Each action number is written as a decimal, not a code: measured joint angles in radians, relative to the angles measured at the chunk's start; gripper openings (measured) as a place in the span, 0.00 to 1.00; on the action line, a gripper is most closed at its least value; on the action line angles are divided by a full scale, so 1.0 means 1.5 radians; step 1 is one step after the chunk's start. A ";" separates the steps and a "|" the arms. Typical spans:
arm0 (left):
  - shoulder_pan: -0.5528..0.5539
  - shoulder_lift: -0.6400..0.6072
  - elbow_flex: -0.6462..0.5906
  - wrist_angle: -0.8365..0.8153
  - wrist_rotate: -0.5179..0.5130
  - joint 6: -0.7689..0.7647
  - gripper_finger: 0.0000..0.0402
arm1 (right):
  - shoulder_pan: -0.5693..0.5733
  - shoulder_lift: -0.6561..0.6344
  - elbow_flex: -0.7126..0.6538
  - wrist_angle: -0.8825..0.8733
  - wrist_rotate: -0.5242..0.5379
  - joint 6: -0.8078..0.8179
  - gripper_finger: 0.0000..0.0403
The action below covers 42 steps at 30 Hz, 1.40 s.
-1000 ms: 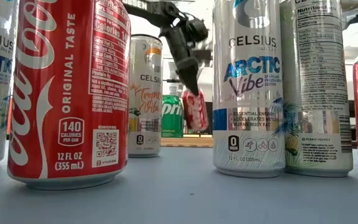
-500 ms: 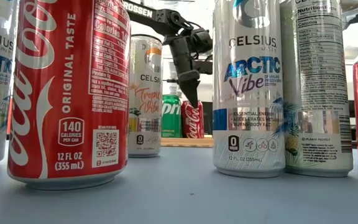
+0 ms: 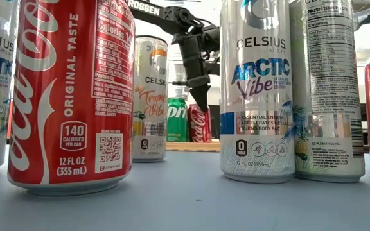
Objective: Place canned beverage on shelf
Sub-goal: Put the red soda can on the shelf
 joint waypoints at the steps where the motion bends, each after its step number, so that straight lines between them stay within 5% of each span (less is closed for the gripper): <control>1: 0.000 0.000 0.000 0.000 -0.004 0.003 0.81 | 0.000 0.000 0.000 0.000 0.000 0.000 0.85; 19: 0.002 -0.029 0.019 0.038 -0.107 0.045 0.82 | 0.000 0.000 0.000 0.000 0.009 -0.017 0.85; 32: -0.048 -0.300 0.020 -0.057 -0.118 -0.023 0.82 | -0.131 0.009 0.000 0.000 -0.002 -0.127 0.82; 36: -0.073 -0.387 0.020 -0.131 -0.113 -0.081 0.82 | -0.203 0.025 -0.037 0.056 -0.070 -0.217 0.82; 42: -0.118 -0.495 0.020 -0.198 -0.093 -0.210 0.82 | -0.311 0.025 -0.212 0.247 -0.237 -0.321 0.76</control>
